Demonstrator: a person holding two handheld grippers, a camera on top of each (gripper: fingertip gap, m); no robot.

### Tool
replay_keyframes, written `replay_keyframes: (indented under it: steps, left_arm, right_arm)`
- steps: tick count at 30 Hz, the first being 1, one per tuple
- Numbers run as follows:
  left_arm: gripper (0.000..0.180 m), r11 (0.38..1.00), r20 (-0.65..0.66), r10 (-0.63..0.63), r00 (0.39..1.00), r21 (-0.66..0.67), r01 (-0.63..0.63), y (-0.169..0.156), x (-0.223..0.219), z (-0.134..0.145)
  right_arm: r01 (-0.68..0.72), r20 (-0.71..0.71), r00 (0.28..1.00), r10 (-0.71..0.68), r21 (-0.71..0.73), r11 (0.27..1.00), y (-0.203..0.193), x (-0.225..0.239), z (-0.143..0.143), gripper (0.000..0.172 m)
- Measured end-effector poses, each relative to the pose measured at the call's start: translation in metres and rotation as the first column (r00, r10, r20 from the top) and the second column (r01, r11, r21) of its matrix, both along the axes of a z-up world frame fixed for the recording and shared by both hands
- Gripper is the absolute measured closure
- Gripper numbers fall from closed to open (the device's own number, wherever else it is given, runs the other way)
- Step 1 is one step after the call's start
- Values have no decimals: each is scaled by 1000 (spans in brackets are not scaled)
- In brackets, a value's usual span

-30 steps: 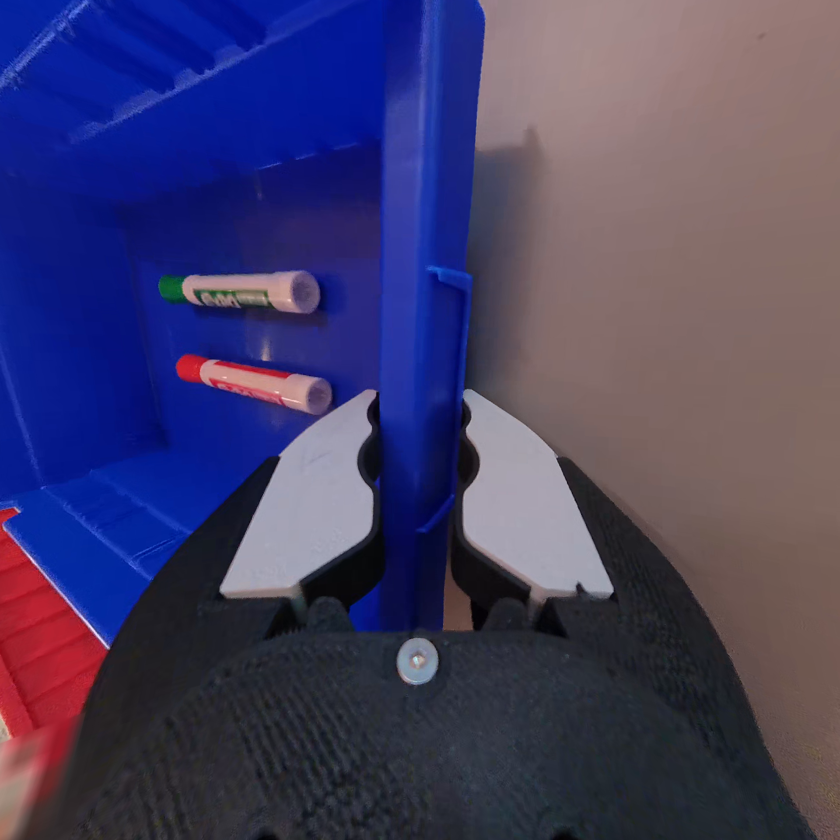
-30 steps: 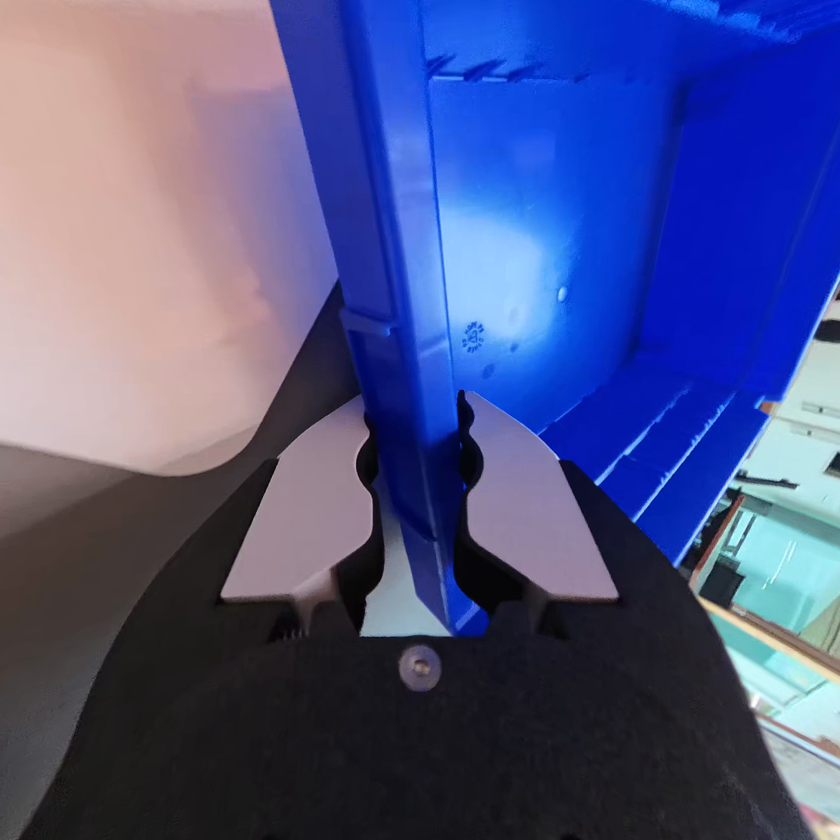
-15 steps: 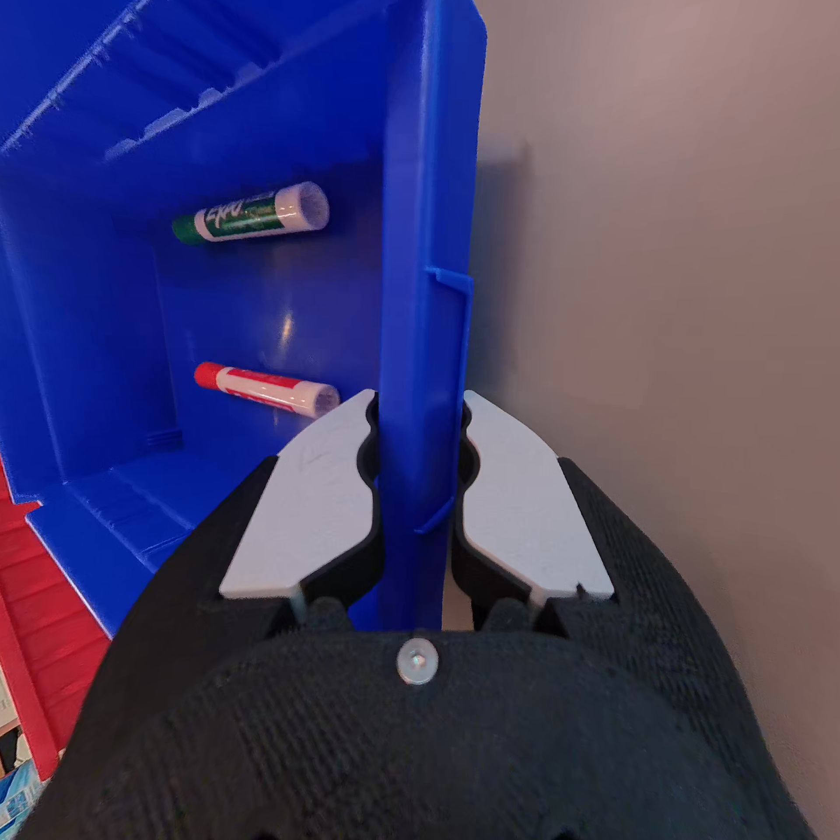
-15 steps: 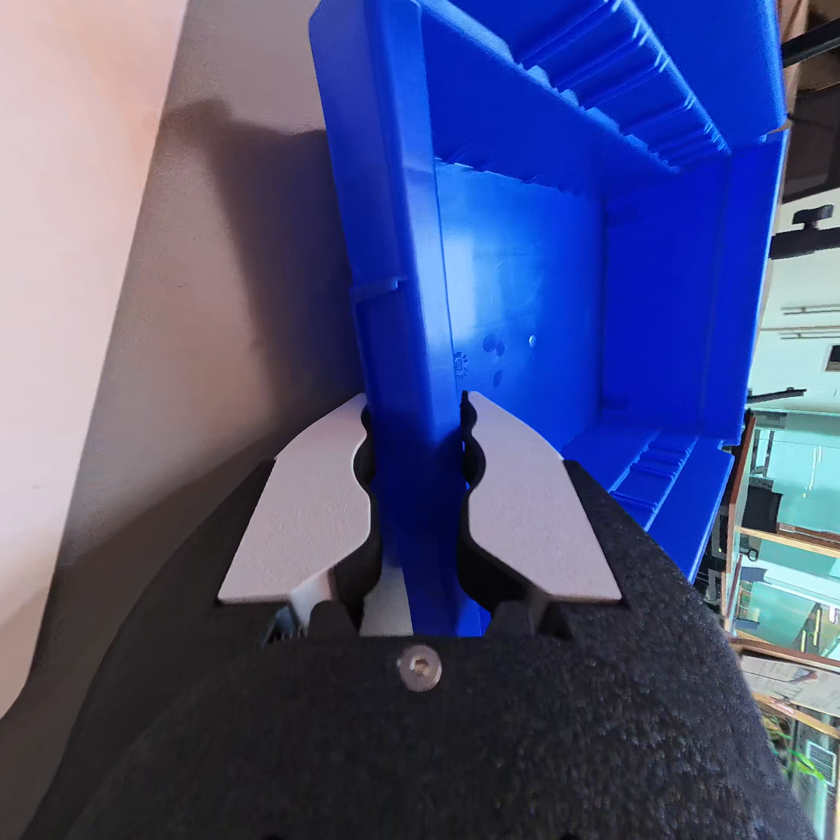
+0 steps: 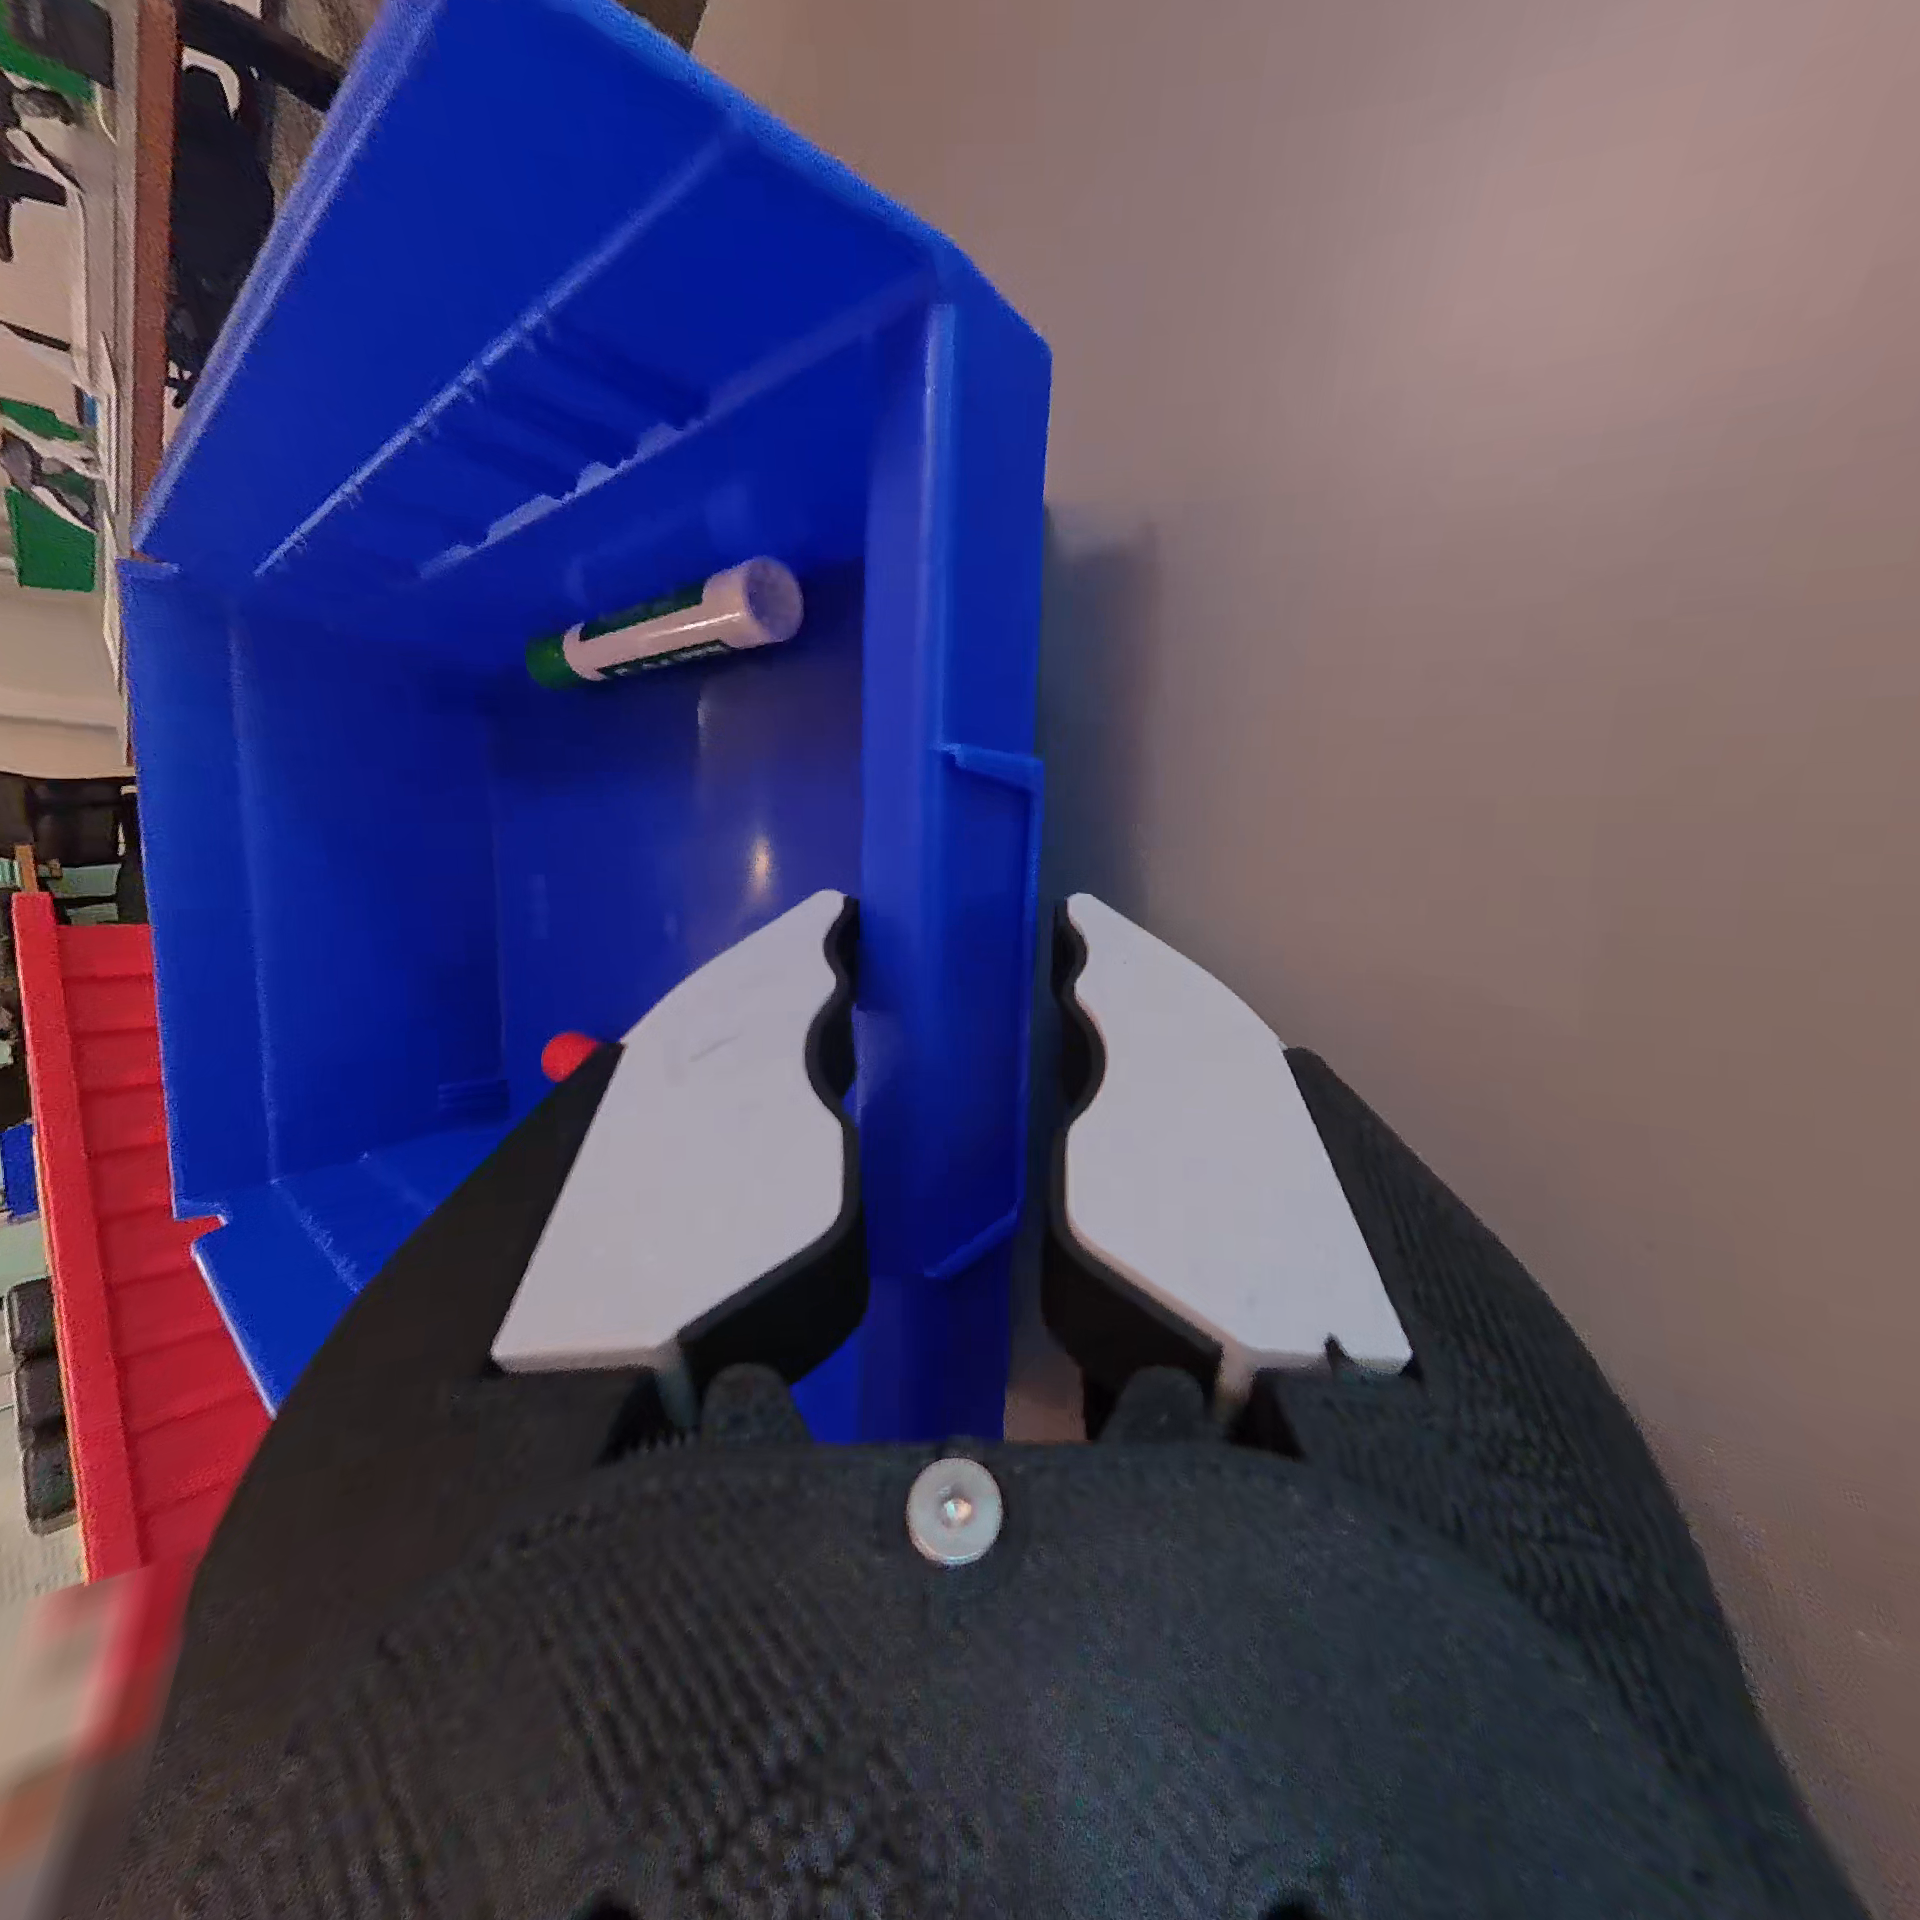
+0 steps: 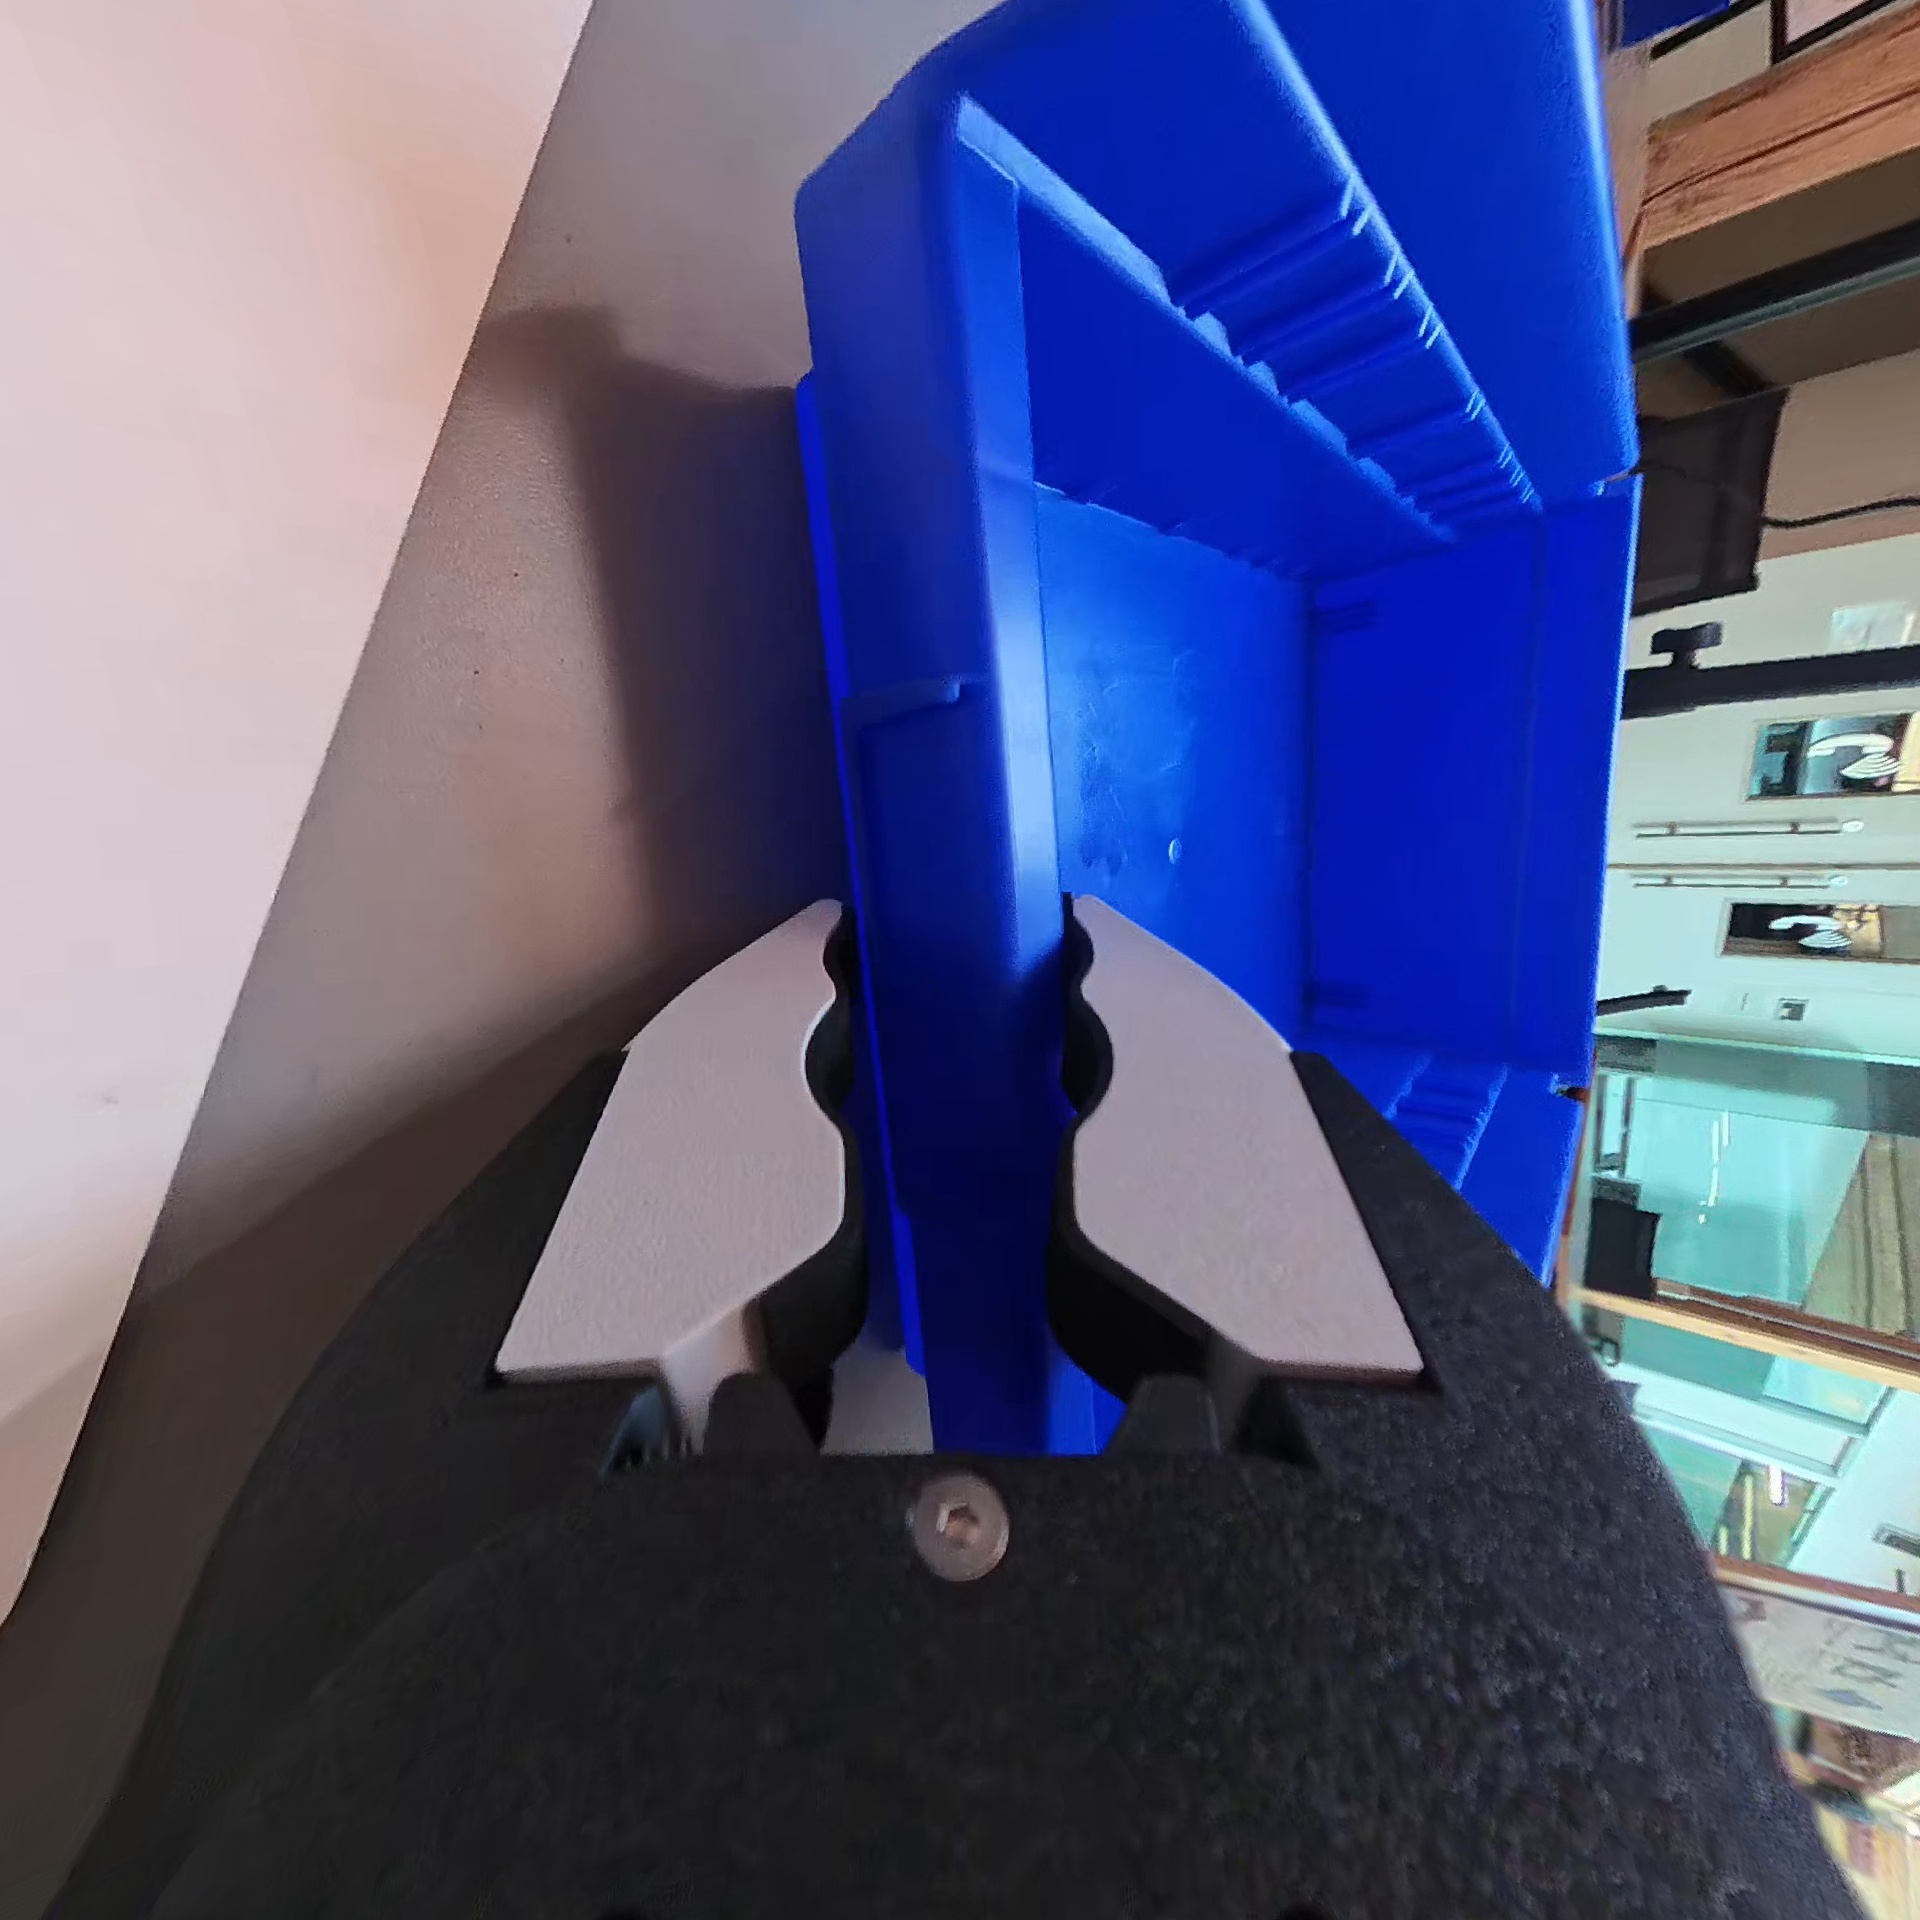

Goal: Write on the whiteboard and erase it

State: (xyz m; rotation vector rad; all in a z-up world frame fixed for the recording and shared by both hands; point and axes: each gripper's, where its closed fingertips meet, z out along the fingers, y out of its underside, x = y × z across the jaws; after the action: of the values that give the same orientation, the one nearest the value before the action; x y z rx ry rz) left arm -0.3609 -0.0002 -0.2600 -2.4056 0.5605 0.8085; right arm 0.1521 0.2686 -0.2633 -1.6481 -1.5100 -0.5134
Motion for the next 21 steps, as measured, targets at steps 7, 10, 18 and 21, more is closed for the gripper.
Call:
replay_keyframes:
  steps: [7, 10, 18, 21]
  left_arm:
    - [148, 999, 51, -53, 997, -7, 53, -2, 3, 0]
    - [148, 997, 94, -70, 993, -13, 72, -3, 9, -1]
    - [149, 984, 160, -161, 974, -50, 171, -13, 17, -2]
    - [150, 980, 239, -185, 953, -33, 198, -19, 14, 0]
  right_arm:
    - [-58, -28, 998, 58, 19, 998, 3, -6, 1, 139]
    - [-64, -30, 997, 64, 22, 998, 6, -8, 1, 139]
    - [-83, -35, 996, 87, 93, 992, 7, -14, 7, 135]
    - [-146, -156, 976, 154, 66, 987, -14, -35, 26, 134]
